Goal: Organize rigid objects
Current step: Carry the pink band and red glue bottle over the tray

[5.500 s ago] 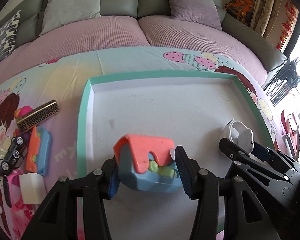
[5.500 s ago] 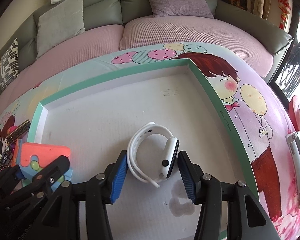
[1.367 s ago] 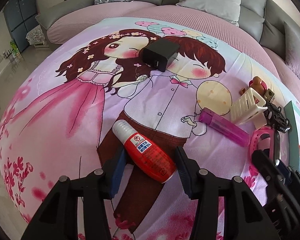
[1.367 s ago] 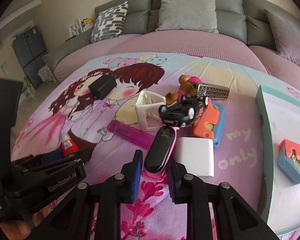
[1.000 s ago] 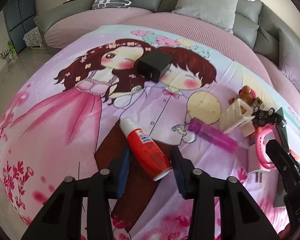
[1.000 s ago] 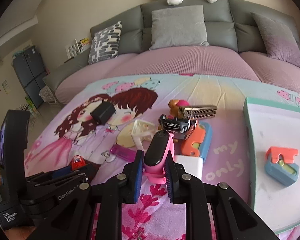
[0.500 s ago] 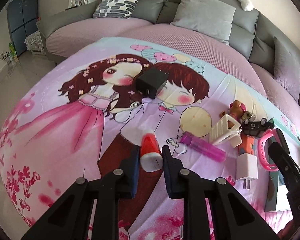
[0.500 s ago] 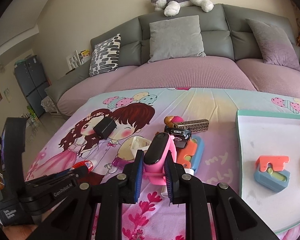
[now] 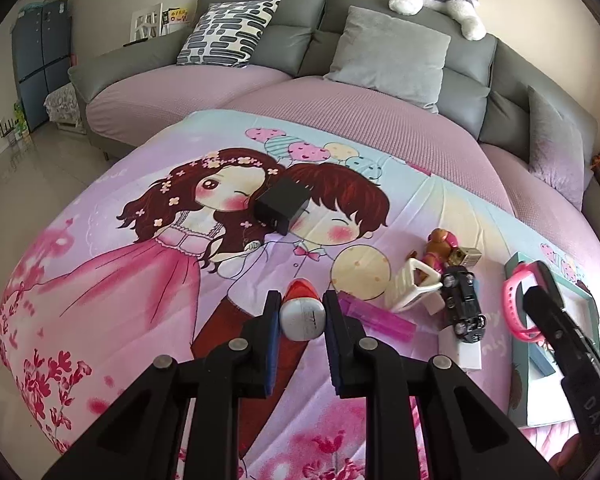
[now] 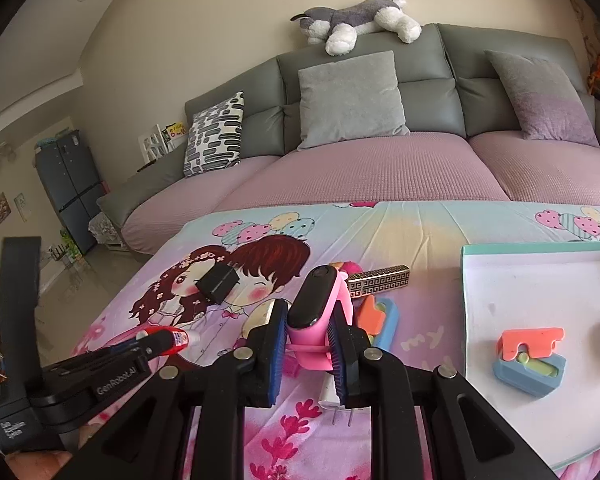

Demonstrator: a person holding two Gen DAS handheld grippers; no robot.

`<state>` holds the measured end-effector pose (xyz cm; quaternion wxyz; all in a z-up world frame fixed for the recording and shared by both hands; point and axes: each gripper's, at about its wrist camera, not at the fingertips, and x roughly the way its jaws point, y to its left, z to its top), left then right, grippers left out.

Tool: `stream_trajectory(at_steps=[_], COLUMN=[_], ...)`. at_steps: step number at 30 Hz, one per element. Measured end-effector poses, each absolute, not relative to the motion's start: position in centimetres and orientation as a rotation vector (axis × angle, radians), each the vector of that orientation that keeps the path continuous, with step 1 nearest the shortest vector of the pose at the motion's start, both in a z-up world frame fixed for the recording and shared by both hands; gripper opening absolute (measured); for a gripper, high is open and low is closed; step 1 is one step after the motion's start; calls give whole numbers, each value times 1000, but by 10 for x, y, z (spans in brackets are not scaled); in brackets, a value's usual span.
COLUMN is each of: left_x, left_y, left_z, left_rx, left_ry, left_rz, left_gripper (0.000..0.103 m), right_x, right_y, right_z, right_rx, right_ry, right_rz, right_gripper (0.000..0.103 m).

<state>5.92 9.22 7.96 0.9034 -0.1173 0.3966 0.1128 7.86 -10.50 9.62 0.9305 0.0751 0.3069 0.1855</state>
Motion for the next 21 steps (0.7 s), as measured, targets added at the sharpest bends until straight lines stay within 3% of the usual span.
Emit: stream_trajectory(at_steps=[21], left_x=[82], left_y=[-18], left_z=[119], left_rx=[-76], left_ry=[772], left_rz=[87], left_gripper=[21], right_x=[106], right_y=[-245], right_z=[99], right_rx=[239], right_ry=[698], right_rz=[82], right_gripper=[22])
